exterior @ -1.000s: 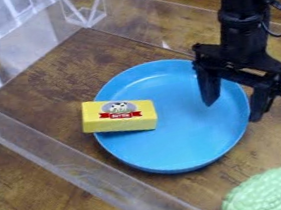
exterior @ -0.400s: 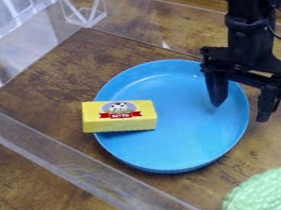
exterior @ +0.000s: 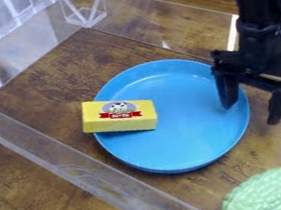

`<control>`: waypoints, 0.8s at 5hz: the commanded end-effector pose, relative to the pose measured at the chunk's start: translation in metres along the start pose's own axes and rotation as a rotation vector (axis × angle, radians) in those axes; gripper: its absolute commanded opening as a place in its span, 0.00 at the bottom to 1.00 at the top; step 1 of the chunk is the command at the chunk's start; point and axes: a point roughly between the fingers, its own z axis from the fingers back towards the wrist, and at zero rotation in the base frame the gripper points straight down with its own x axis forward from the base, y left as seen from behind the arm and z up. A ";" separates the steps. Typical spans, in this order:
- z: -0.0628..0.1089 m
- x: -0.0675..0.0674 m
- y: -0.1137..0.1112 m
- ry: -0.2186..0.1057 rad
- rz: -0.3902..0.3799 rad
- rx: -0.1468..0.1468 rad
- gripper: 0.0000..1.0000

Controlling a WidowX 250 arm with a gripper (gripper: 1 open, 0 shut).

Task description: Put the white object in the blue tray

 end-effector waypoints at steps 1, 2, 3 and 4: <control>0.017 0.020 -0.016 -0.099 -0.039 -0.004 1.00; 0.012 0.022 -0.016 -0.100 -0.038 -0.003 1.00; 0.005 0.022 -0.013 -0.089 -0.033 -0.001 1.00; 0.001 0.020 -0.011 -0.082 -0.030 0.001 1.00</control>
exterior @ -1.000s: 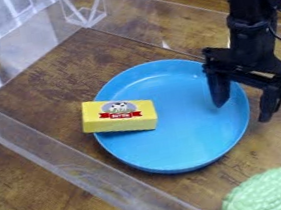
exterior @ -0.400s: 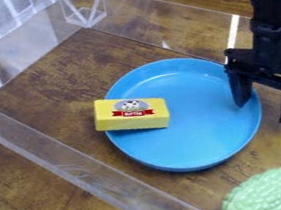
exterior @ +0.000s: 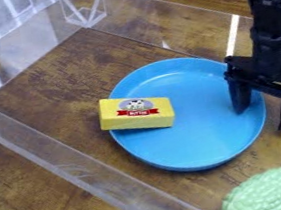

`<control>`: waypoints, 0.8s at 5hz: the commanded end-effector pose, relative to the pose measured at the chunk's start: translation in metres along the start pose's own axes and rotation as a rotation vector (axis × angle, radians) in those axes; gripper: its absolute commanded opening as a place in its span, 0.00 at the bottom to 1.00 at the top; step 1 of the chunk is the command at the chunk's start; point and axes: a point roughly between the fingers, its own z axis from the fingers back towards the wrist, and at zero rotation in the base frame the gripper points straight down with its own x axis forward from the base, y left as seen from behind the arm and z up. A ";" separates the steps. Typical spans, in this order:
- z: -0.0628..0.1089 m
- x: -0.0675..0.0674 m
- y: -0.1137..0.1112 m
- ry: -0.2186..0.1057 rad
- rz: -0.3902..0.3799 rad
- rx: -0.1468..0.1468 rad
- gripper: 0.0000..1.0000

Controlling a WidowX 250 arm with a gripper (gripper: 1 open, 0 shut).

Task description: Put the white object in the blue tray

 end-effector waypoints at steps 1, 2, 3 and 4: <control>0.009 0.012 -0.002 -0.055 -0.012 -0.007 0.00; 0.008 0.012 -0.001 -0.052 -0.021 -0.005 0.00; 0.008 0.010 -0.002 -0.049 -0.028 -0.004 0.00; 0.009 0.009 -0.003 -0.047 -0.034 -0.004 0.00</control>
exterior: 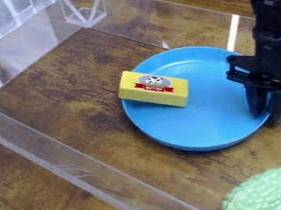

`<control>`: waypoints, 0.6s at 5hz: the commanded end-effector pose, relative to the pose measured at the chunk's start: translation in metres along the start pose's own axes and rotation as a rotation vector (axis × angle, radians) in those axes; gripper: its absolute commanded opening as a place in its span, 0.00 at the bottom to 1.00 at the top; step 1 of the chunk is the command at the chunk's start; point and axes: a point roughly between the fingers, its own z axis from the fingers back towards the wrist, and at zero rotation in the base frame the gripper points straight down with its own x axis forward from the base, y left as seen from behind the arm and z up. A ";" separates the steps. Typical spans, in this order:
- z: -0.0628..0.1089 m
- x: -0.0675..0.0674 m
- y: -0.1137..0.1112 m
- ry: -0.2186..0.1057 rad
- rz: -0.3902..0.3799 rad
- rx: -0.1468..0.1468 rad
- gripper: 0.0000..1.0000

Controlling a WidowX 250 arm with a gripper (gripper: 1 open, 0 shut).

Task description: Put the white object in the blue tray

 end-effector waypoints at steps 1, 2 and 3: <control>0.013 0.004 -0.003 -0.037 -0.043 0.000 0.00; 0.014 0.003 -0.004 -0.035 -0.049 0.000 0.00; 0.017 0.003 -0.005 -0.038 -0.056 0.001 0.00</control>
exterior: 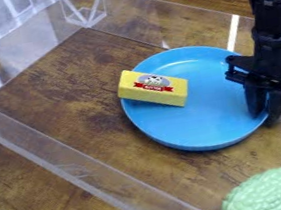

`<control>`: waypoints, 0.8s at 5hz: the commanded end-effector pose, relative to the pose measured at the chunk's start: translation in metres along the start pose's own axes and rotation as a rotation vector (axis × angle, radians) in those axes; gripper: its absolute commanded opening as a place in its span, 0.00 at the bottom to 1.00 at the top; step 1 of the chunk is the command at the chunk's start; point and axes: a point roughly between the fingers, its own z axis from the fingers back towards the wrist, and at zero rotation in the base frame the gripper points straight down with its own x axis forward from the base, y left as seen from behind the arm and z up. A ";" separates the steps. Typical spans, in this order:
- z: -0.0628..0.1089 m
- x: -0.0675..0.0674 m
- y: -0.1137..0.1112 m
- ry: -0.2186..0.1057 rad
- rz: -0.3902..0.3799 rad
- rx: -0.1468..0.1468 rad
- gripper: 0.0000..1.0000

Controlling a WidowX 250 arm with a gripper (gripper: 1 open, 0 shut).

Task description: Put the white object in the blue tray

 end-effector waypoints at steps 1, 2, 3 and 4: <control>0.021 0.006 -0.005 -0.052 -0.058 -0.002 0.00; 0.025 0.006 -0.006 -0.056 -0.064 -0.001 0.00; 0.029 0.006 -0.007 -0.063 -0.068 -0.002 1.00; 0.033 0.006 -0.009 -0.068 -0.075 -0.003 0.00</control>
